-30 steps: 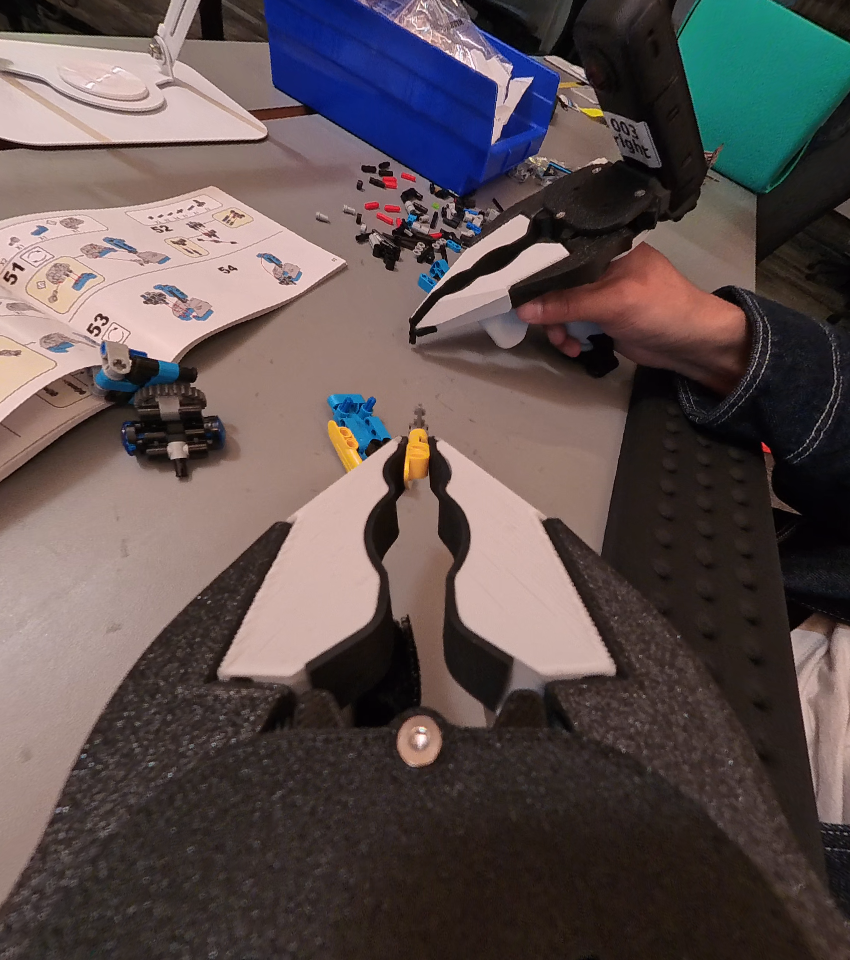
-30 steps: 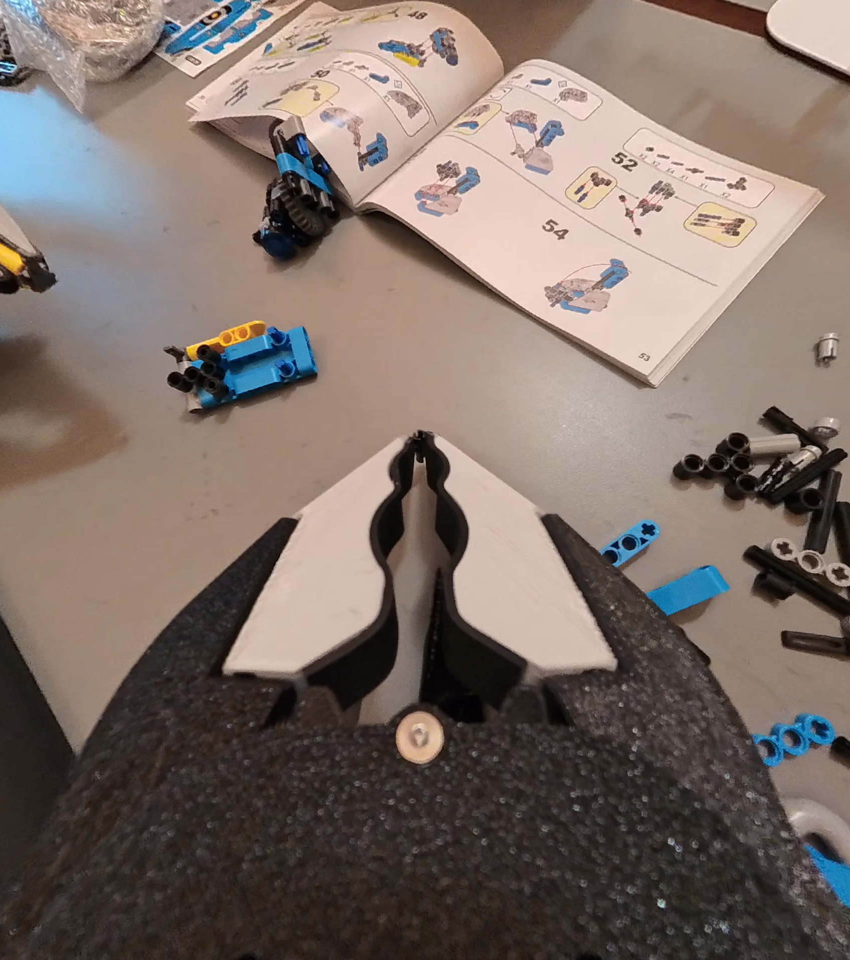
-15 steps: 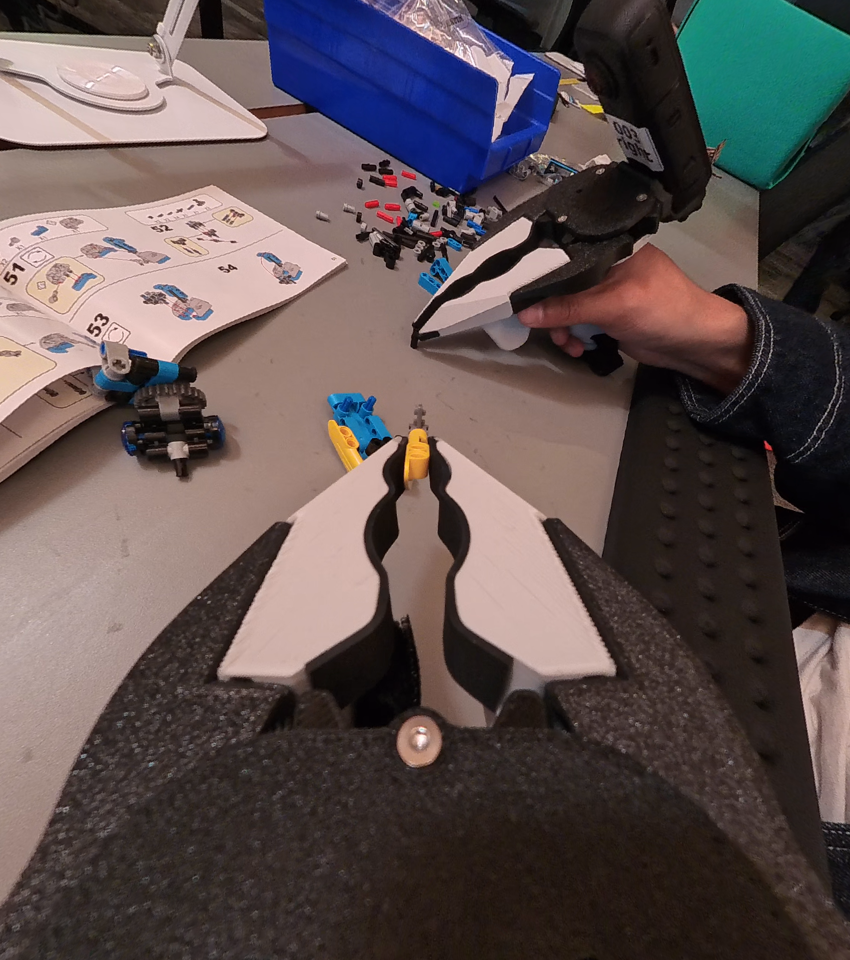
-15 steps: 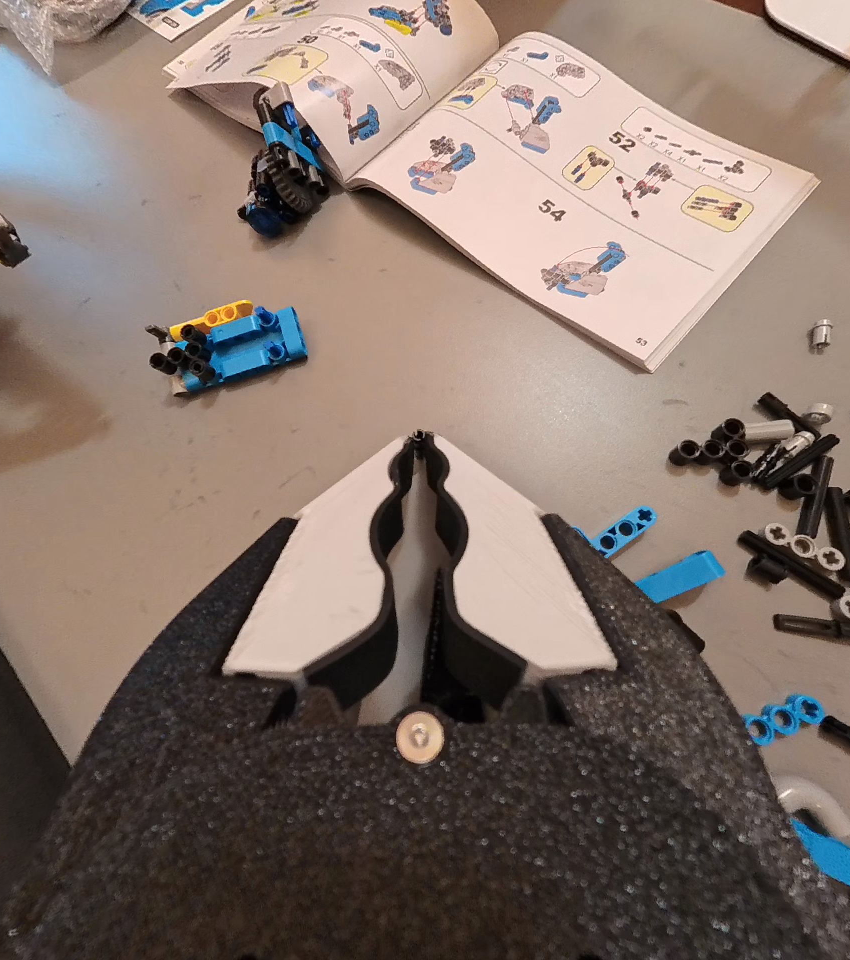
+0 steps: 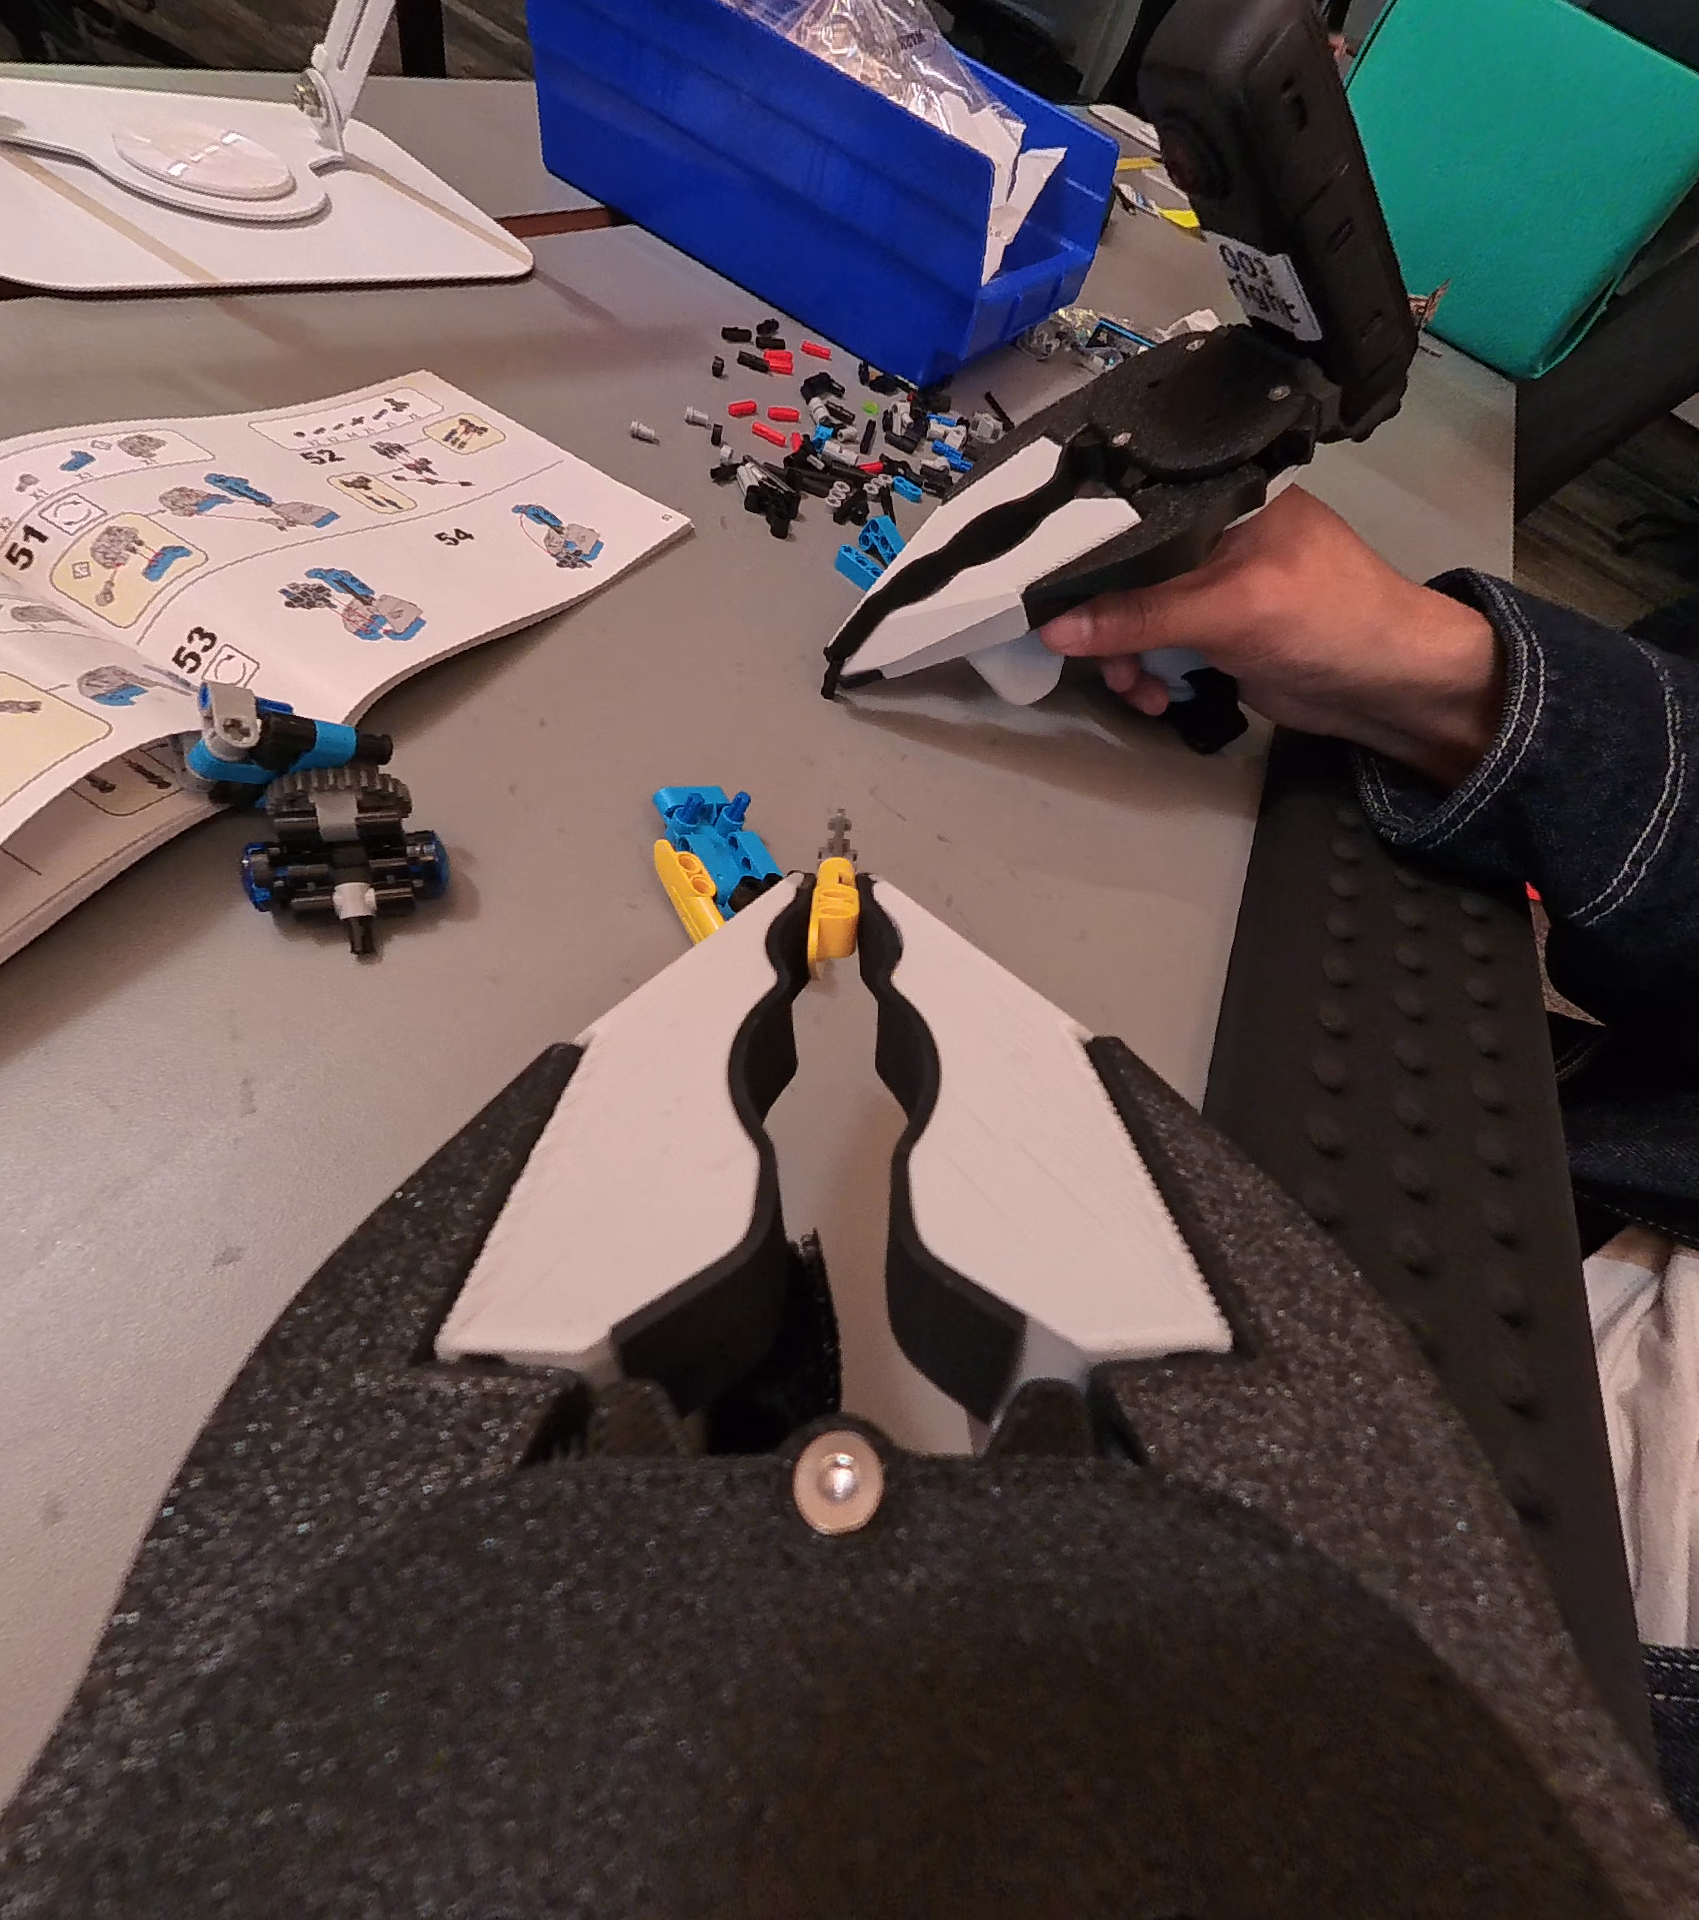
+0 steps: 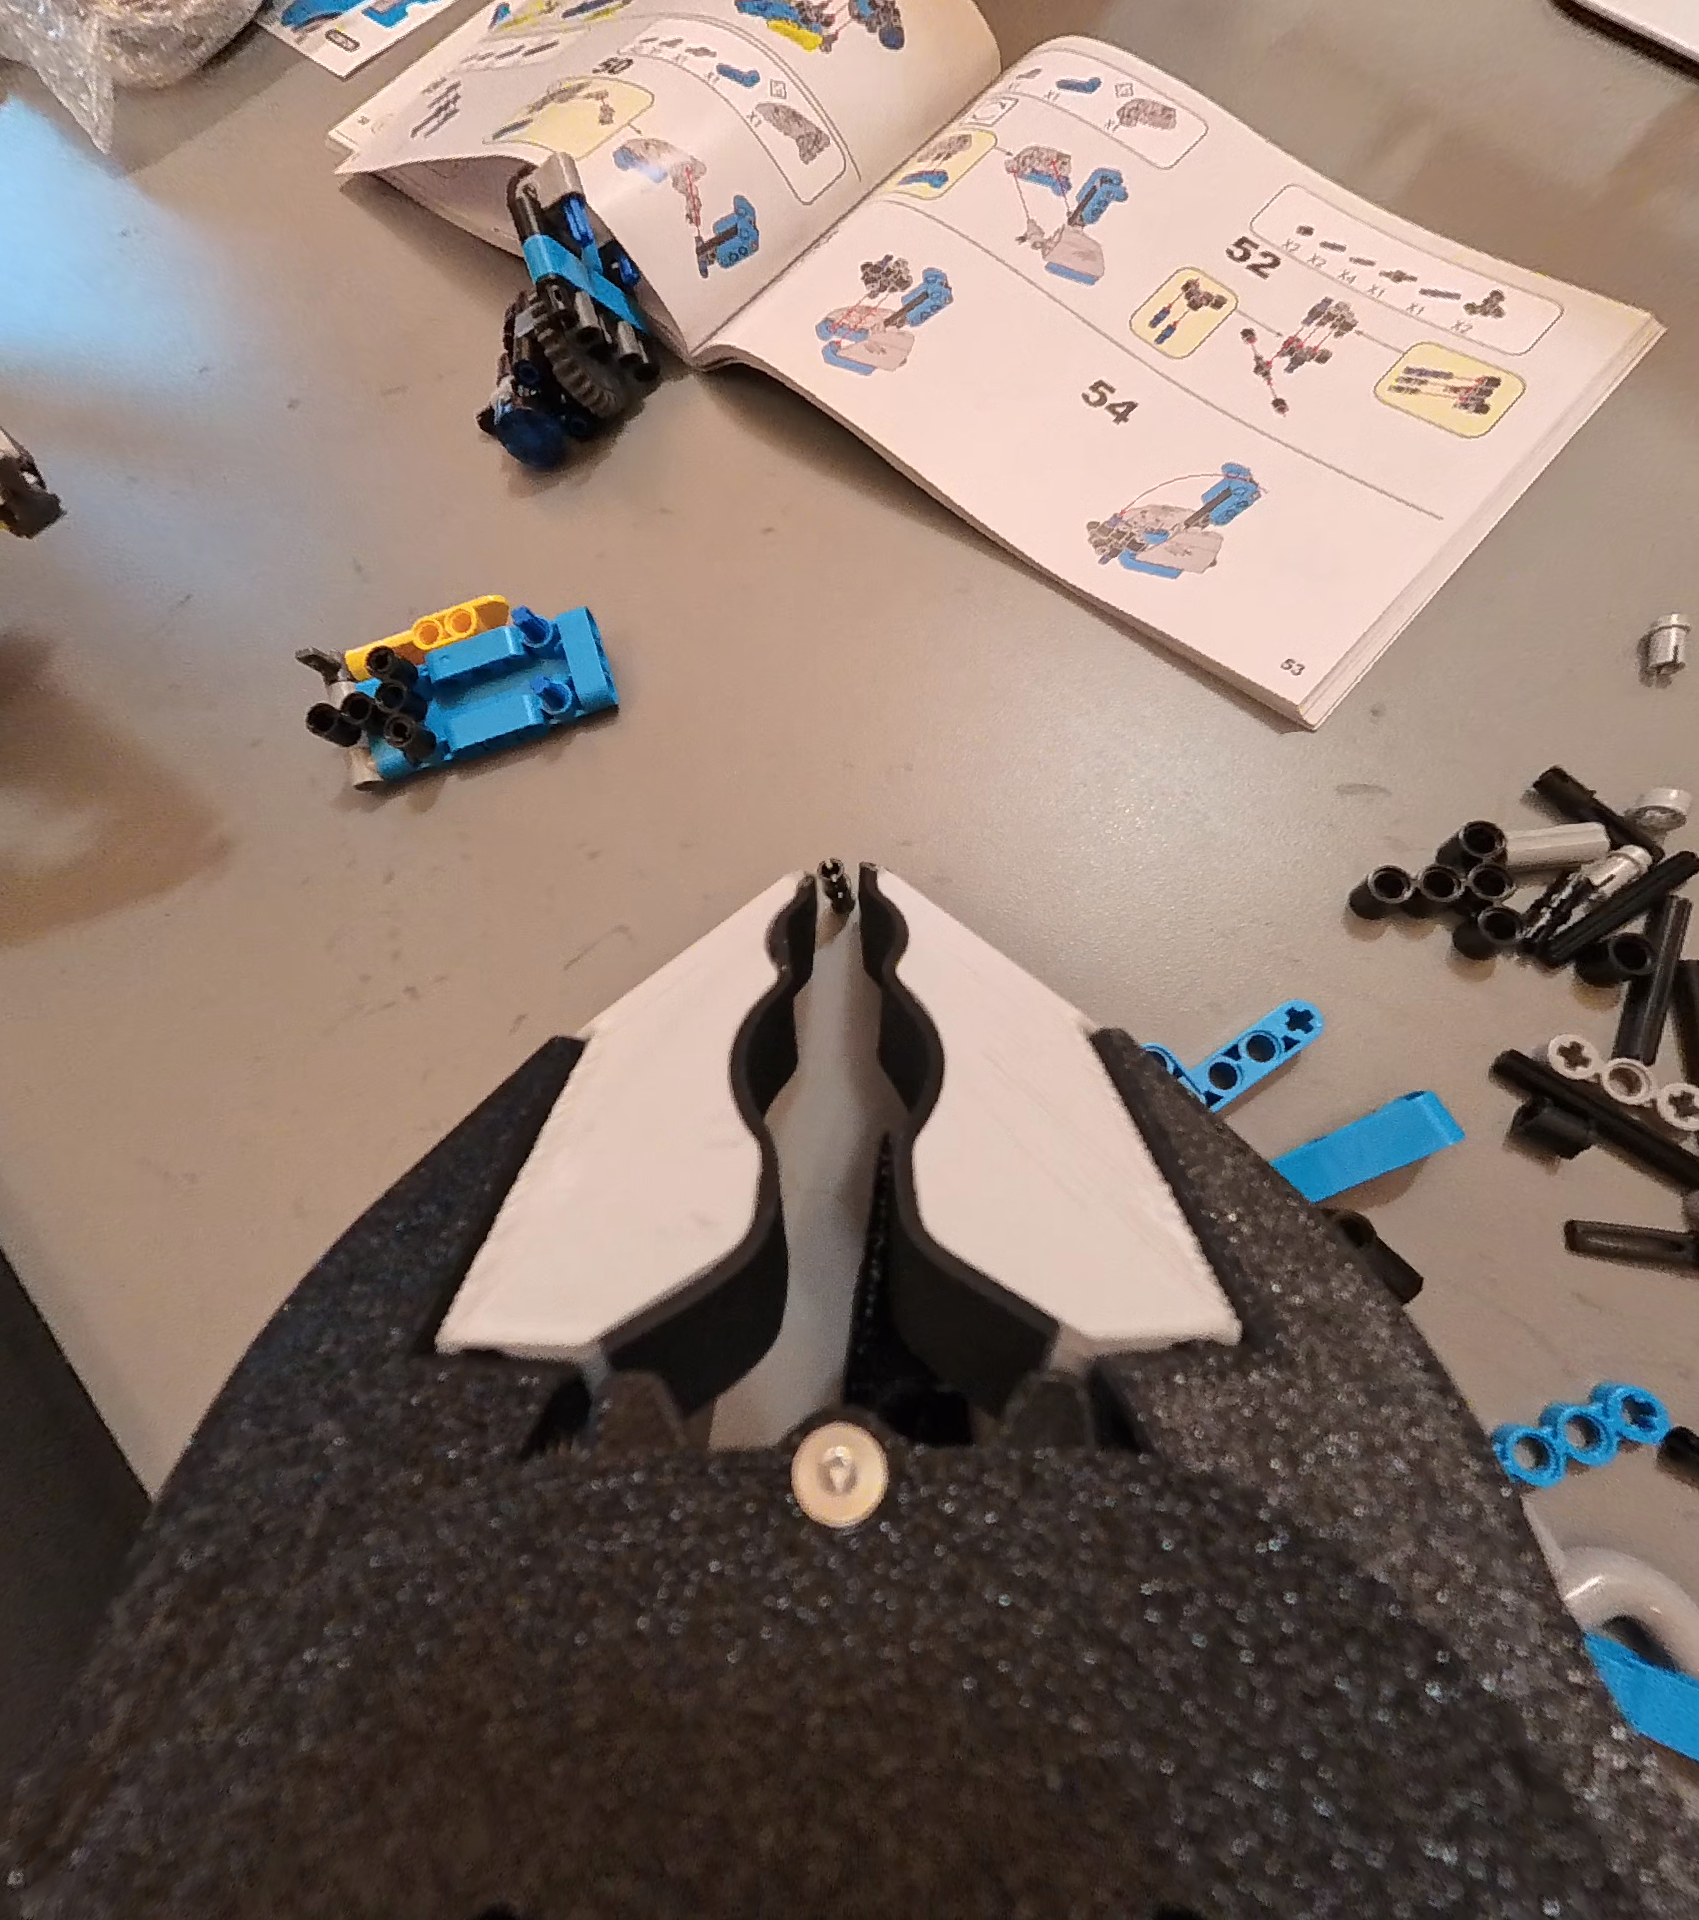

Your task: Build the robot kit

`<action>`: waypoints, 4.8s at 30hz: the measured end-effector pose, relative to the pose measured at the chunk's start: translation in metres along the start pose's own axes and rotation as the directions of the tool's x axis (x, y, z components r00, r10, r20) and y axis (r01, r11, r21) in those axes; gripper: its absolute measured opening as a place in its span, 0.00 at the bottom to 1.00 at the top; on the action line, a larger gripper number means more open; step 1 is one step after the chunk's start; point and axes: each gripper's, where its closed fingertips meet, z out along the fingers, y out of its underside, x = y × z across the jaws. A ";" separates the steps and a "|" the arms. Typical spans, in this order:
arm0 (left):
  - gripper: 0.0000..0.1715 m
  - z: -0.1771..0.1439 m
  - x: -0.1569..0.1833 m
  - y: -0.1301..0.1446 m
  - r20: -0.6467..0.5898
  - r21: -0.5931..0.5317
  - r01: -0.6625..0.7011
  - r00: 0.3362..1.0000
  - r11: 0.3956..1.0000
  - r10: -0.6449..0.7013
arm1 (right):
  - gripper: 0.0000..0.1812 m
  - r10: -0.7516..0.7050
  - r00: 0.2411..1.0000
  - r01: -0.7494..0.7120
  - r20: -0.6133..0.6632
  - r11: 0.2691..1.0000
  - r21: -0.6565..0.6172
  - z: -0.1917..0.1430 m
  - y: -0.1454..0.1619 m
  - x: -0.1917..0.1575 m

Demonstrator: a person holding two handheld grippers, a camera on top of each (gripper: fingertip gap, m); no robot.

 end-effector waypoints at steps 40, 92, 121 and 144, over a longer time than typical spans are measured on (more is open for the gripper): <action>0.04 0.000 0.001 -0.001 -0.019 -0.003 0.008 1.000 1.000 -0.008 | 0.08 -0.434 0.847 0.531 0.306 0.682 -0.503 0.001 0.000 -0.003; 0.04 -0.031 0.009 -0.041 -0.300 0.216 0.323 0.920 0.921 -0.252 | 0.02 -0.724 0.599 0.799 -0.341 0.562 0.211 -0.017 -0.106 -0.164; 0.04 -0.026 0.007 -0.033 -0.229 0.186 0.249 0.952 0.951 -0.204 | 0.02 -0.761 0.548 0.833 -0.346 0.535 0.142 -0.010 -0.098 -0.159; 0.04 -0.030 0.011 -0.038 -0.256 0.210 0.245 0.948 0.947 -0.188 | 0.00 -0.511 0.859 0.459 0.024 0.789 0.408 -0.022 -0.096 -0.162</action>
